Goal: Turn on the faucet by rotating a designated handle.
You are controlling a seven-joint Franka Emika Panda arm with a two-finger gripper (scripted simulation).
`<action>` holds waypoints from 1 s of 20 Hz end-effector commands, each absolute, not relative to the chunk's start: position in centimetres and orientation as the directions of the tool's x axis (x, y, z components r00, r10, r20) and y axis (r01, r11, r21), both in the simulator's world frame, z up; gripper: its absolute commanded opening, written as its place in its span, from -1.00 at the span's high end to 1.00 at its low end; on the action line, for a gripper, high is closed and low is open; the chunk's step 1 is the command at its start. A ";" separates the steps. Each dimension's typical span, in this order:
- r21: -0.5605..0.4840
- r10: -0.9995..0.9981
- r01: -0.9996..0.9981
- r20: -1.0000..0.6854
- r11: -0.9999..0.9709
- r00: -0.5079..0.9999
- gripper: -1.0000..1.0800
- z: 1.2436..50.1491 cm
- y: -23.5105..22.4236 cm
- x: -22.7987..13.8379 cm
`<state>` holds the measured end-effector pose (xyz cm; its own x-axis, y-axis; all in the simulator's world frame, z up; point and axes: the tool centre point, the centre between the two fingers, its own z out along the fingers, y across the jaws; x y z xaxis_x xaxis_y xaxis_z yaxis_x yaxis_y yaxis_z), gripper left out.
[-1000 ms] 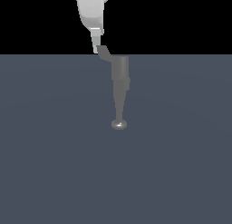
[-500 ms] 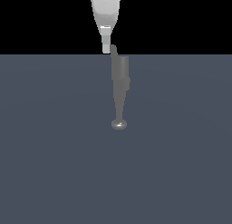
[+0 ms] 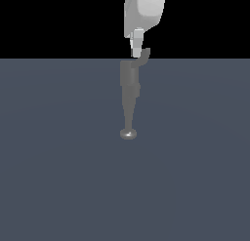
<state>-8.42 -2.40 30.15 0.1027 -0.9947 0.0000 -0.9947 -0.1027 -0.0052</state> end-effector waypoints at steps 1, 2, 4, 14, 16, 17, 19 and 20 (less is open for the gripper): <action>-0.001 -0.997 -0.997 0.000 -0.074 0.074 1.00 30.0 -5.4 -8.5; -0.001 -0.997 -0.997 0.000 -0.073 0.073 1.00 29.9 -5.9 -8.4; 0.000 -0.997 -0.997 0.000 -0.072 0.072 1.00 29.9 -7.0 -8.3; -0.005 -0.995 -0.995 -0.001 -0.097 0.097 1.00 30.1 -6.8 -6.2; -0.004 -0.996 -0.996 0.000 -0.095 0.095 1.00 30.1 -7.3 -5.7; -0.004 -0.996 -0.996 0.000 -0.093 0.093 1.00 30.1 -7.6 -5.5; -0.004 -0.996 -0.996 0.000 -0.091 0.091 1.00 30.0 -8.1 -5.0; -0.003 -0.996 -0.996 0.000 -0.090 0.090 1.00 30.0 -8.4 -4.8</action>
